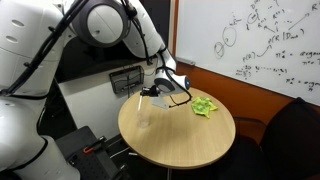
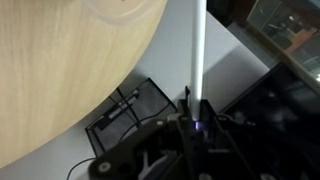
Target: Put the pen in the cup
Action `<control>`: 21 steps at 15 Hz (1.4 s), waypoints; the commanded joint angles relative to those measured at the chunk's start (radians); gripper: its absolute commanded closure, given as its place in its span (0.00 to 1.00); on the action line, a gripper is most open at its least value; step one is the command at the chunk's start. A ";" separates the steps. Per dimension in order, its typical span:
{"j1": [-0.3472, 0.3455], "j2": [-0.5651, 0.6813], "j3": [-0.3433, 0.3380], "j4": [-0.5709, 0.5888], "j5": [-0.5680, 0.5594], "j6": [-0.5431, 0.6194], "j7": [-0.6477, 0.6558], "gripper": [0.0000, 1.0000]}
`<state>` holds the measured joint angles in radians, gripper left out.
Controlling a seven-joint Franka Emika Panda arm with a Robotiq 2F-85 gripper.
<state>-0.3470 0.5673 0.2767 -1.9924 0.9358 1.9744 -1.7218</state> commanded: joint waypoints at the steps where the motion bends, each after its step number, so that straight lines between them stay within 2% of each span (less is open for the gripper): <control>1: 0.071 0.049 -0.082 0.057 0.082 -0.050 -0.070 0.96; 6: 0.129 0.101 -0.135 0.104 0.103 -0.040 -0.075 0.96; 16: 0.138 0.148 -0.169 0.125 0.132 -0.051 -0.063 0.96; 17: 0.145 0.149 -0.177 0.126 0.117 -0.050 -0.051 0.58; 18: 0.146 0.150 -0.180 0.127 0.112 -0.055 -0.050 0.57; 21: 0.153 0.144 -0.187 0.124 0.098 -0.069 -0.038 0.35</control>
<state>-0.2207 0.7137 0.1194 -1.8834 1.0465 1.9494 -1.7805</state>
